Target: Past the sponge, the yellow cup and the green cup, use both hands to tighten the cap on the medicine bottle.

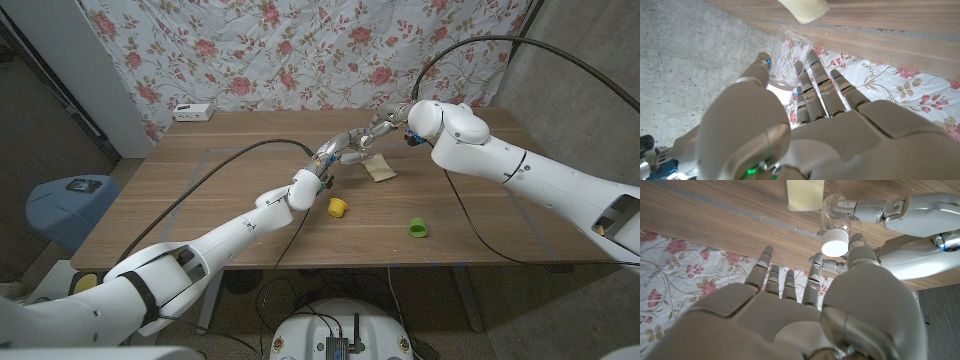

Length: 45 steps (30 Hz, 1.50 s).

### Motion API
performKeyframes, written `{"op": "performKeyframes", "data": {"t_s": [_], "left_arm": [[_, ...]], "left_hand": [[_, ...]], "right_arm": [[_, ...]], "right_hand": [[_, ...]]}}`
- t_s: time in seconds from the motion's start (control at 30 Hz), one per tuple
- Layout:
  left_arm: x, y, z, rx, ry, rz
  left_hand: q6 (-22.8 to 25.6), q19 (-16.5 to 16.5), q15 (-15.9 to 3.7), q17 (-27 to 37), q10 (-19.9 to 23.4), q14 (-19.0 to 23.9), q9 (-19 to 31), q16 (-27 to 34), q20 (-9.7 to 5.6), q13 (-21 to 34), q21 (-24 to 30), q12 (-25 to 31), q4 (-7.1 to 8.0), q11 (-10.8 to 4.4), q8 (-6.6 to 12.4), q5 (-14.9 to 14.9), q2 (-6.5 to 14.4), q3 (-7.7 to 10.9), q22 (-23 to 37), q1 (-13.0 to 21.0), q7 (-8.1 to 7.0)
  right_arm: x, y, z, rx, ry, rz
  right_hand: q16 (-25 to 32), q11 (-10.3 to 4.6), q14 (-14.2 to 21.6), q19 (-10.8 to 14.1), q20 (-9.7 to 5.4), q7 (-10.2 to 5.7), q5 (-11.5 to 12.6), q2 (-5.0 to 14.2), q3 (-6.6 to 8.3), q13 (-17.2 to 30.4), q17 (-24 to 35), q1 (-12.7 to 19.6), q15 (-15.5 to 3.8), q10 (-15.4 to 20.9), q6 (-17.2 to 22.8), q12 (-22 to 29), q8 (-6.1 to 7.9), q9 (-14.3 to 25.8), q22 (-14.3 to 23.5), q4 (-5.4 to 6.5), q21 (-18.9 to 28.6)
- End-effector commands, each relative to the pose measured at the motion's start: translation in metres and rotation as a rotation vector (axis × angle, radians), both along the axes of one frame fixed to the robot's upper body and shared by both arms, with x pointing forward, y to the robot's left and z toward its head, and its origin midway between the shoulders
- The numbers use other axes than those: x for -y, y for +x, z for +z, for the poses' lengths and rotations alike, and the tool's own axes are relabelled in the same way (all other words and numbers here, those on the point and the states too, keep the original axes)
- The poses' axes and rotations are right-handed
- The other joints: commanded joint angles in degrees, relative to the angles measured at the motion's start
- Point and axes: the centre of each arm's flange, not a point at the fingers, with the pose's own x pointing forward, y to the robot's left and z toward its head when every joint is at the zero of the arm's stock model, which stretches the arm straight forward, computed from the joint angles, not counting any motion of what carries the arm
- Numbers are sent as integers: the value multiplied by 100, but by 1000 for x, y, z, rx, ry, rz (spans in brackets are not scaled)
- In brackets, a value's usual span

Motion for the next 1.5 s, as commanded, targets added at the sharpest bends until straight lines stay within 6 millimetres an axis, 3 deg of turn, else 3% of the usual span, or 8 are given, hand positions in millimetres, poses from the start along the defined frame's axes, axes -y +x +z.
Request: {"op": "performKeyframes", "data": {"t_s": [0.03,1.1,1.5], "left_arm": [[0,2,1,-7,-7,2],[1,0,-2,0,-10,-9],[-2,-1,-3,-6,-12,-1]], "left_hand": [[22,-24,-469,8,281,56,18,27,-263,16,0,25,34,-229,-7,43,53,13,12,29,-10],[35,-23,-474,4,294,48,18,18,-274,16,1,29,30,-227,-2,44,43,13,12,31,-18],[29,-23,-468,4,291,49,18,18,-267,16,1,27,31,-225,-4,44,43,13,13,28,-12]], "right_arm": [[-3,4,0,16,-1,-1],[-4,7,-5,56,19,-14],[-5,9,-8,65,28,-24]], "right_hand": [[42,1,76,44,-34,-7,15,-2,48,31,10,73,16,96,124,66,56,18,3,-1,47],[97,-123,344,190,-103,-49,20,3,99,26,6,213,-72,434,762,126,260,31,9,15,82],[109,-247,457,273,-157,-70,22,33,136,22,5,310,-161,593,1121,139,365,25,11,14,96]]}}
